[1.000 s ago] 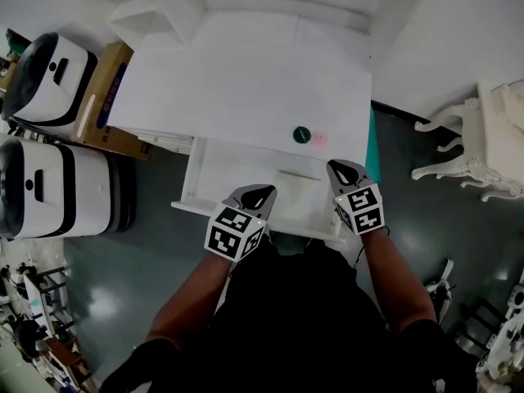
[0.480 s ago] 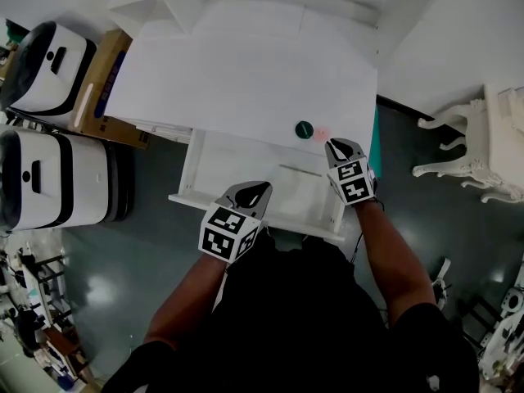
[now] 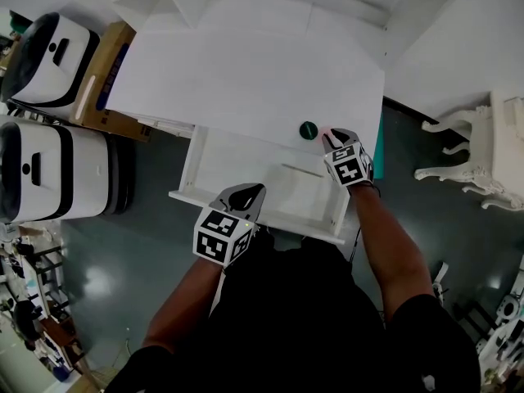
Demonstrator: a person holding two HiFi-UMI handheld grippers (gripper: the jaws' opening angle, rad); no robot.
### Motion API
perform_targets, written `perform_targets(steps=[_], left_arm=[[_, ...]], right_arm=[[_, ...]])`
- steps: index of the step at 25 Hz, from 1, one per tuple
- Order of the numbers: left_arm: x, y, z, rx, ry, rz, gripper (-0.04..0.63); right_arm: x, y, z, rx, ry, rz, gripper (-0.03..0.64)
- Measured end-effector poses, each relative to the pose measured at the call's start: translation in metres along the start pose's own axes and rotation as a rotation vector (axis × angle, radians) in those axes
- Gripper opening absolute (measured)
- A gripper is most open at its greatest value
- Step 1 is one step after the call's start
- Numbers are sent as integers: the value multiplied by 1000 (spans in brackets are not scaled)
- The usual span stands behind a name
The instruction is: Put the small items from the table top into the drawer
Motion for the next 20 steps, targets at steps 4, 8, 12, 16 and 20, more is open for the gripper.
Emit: perform_targets(steps=[4, 8, 12, 16, 20], left_arm=[[3, -5, -5, 4, 15, -16, 3], [6, -9, -6, 9, 20, -35, 3], [8, -11, -7, 13, 17, -47, 3], [8, -13, -8, 15, 16, -48, 3], [7, -13, -7, 12, 12, -43, 3]], right_arm=[[1, -1, 10, 26, 7, -6, 78], [-1, -5, 18, 52, 13, 16, 78], [0, -7, 21, 62, 11, 15, 78], [-1, -7, 24, 56, 5, 28, 77], [-1, -6, 22, 61, 6, 30, 77]])
Point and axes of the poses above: the fingertips, and each gripper's own axes: z forward along the fingers, x to its left, y out of its top, the point moved 7 cm from there along -z, backward along the fingers, and after that the axes turned 4 degrees about z, right-handed, at the moved point
